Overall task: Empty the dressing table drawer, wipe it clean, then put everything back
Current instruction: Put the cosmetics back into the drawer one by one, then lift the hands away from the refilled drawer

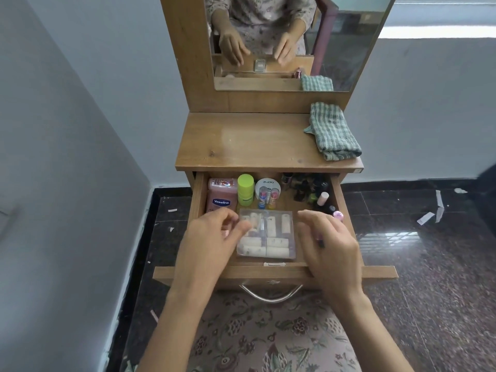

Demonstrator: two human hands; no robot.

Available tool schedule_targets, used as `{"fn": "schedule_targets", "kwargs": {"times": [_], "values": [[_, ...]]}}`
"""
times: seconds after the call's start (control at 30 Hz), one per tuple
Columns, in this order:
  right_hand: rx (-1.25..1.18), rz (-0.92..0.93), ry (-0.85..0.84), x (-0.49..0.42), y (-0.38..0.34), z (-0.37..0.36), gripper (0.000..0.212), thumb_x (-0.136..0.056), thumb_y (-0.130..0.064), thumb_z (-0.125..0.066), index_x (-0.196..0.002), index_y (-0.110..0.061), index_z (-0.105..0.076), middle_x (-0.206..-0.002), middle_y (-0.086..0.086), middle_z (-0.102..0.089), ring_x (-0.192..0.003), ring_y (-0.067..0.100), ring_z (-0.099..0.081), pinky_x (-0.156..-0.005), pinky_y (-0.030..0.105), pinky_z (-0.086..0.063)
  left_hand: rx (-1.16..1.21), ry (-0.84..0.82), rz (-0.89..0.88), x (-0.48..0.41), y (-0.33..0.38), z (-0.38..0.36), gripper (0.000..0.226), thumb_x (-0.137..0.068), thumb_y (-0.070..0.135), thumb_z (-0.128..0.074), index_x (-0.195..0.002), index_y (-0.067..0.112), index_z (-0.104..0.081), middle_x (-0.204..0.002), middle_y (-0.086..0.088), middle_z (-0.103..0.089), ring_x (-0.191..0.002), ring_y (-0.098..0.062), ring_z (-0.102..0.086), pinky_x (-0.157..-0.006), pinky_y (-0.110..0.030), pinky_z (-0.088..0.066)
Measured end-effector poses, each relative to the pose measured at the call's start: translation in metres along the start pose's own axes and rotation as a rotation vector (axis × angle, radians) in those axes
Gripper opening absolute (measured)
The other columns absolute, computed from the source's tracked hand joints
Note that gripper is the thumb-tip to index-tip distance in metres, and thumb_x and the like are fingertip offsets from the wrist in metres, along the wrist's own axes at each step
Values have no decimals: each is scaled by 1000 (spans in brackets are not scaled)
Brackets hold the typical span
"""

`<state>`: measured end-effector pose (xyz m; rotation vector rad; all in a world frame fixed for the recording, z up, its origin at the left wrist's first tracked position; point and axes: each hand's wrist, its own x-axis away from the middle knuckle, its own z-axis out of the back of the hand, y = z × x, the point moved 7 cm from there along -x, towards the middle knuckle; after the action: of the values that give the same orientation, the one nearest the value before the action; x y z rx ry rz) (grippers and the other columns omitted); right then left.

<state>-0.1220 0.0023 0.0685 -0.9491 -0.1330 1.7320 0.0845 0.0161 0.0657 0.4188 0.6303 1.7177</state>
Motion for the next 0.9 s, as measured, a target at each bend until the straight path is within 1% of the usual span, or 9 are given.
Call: {"fn": "schedule_targets", "kwargs": {"times": [0.1,0.17,0.2,0.27,0.37,0.47,0.63,0.77,0.9], "values": [[17,134,247,31,6,14,22,-91,-10,-58,-108,0,-66,-117,12,-65,-114,24,-59,-105,34,-41,48,295,-34,22,-13,22,30,-88,41,-61,-104,17,-69,-97,4,-70,-85,-9,-66,-73,-14,-49],[100,76,328,48,23,15,35,-94,-25,-49,-120,-1,-53,-131,15,-54,-127,28,-47,-111,38,-31,-22,512,-56,40,-22,28,33,-94,36,-55,-109,9,-67,-109,-6,-69,-99,-21,-66,-92,-34,-51],[129,7,363,54,33,17,42,-97,-33,-42,-124,-1,-47,-136,16,-47,-131,31,-41,-114,39,-26,-96,597,-47,47,-27,28,35,-96,35,-52,-111,6,-65,-116,-10,-67,-109,-25,-63,-106,-44,-41],[132,-138,435,60,53,22,55,-99,-43,-30,-128,2,-40,-140,19,-37,-135,34,-32,-116,45,-21,-202,701,27,56,-41,25,37,-98,34,-48,-118,5,-60,-130,-17,-58,-127,-31,-49,-118,-49,-17],[101,-229,517,62,69,25,62,-99,-46,-22,-131,5,-35,-142,25,-32,-138,38,-26,-115,54,-18,-50,745,233,60,-68,15,44,-99,33,-43,-133,5,-45,-148,-22,-35,-142,-35,-25,-118,-54,-9],[84,-253,544,63,72,21,63,-100,-45,-20,-133,7,-35,-141,30,-31,-138,38,-24,-114,55,-19,261,766,383,58,-85,1,48,-100,27,-42,-142,4,-33,-154,-21,-23,-146,-32,-13,-115,-57,-19],[54,-226,526,54,77,14,65,-100,-43,-21,-132,11,-34,-144,27,-27,-140,38,-20,-117,51,-15,425,845,380,49,-91,-4,52,-100,26,-35,-144,0,-28,-153,-17,-28,-144,-27,-22,-115,-48,-25],[-1,-233,526,39,83,6,67,-100,-45,-22,-134,12,-32,-147,28,-24,-141,42,-15,-119,46,-10,486,861,362,35,-101,-7,52,-102,29,-31,-147,5,-23,-152,-16,-30,-139,-30,-33,-110,-50,-34],[0,-249,501,20,90,-3,67,-100,-49,-21,-139,5,-29,-150,24,-21,-144,39,-10,-119,49,-12,496,854,309,18,-97,-6,50,-104,21,-31,-148,-1,-20,-154,-15,-27,-144,-20,-25,-116,-40,-29]]}}
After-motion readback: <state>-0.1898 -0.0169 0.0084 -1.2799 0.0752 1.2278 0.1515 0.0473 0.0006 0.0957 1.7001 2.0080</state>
